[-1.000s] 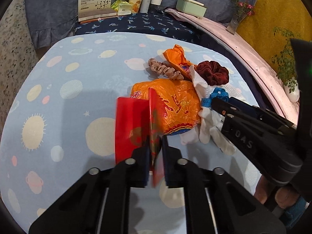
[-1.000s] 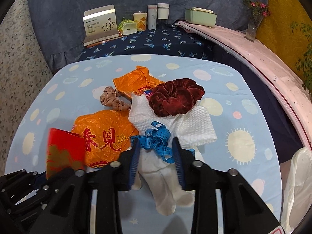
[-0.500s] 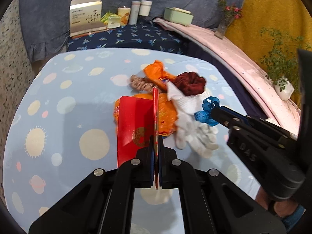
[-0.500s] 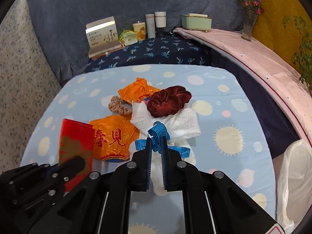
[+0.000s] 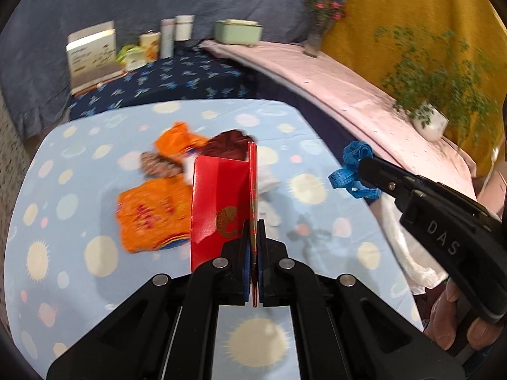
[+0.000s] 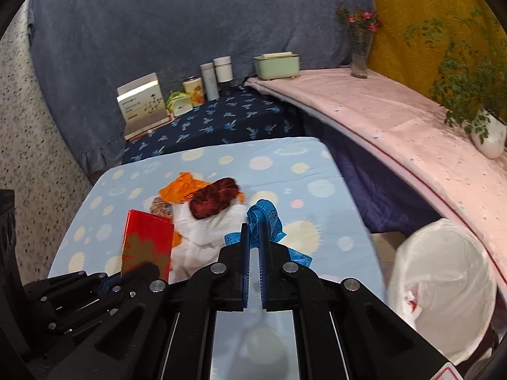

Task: Collect trash
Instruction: 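Grasp the red envelope with the left tool while the right tool grasps the blue ribbon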

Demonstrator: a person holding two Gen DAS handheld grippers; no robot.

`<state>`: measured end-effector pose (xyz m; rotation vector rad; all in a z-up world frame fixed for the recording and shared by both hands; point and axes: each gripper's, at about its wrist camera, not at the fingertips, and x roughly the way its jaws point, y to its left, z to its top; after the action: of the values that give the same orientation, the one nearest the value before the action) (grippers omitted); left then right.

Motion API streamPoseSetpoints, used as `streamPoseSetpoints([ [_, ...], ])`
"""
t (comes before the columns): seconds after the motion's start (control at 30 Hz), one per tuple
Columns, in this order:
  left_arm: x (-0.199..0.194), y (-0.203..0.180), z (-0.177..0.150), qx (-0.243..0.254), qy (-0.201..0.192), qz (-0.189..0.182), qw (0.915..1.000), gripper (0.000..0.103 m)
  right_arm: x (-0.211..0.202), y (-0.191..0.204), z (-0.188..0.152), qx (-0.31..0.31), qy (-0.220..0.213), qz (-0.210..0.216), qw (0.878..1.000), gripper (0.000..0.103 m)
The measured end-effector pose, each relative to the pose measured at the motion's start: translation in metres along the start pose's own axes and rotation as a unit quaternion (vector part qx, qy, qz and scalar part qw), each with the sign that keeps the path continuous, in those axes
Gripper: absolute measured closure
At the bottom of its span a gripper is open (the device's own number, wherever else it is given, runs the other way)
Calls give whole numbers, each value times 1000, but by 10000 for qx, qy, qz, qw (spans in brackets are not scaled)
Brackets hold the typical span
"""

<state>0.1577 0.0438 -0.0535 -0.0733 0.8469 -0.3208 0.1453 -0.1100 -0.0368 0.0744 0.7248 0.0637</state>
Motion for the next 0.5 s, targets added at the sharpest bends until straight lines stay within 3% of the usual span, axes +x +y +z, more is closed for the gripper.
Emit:
streamPoseSetpoints([
  [0.5,21,-136,3,1095,201,-759,9909,101,-51,-121,-24,838,-212,-609,9944,98],
])
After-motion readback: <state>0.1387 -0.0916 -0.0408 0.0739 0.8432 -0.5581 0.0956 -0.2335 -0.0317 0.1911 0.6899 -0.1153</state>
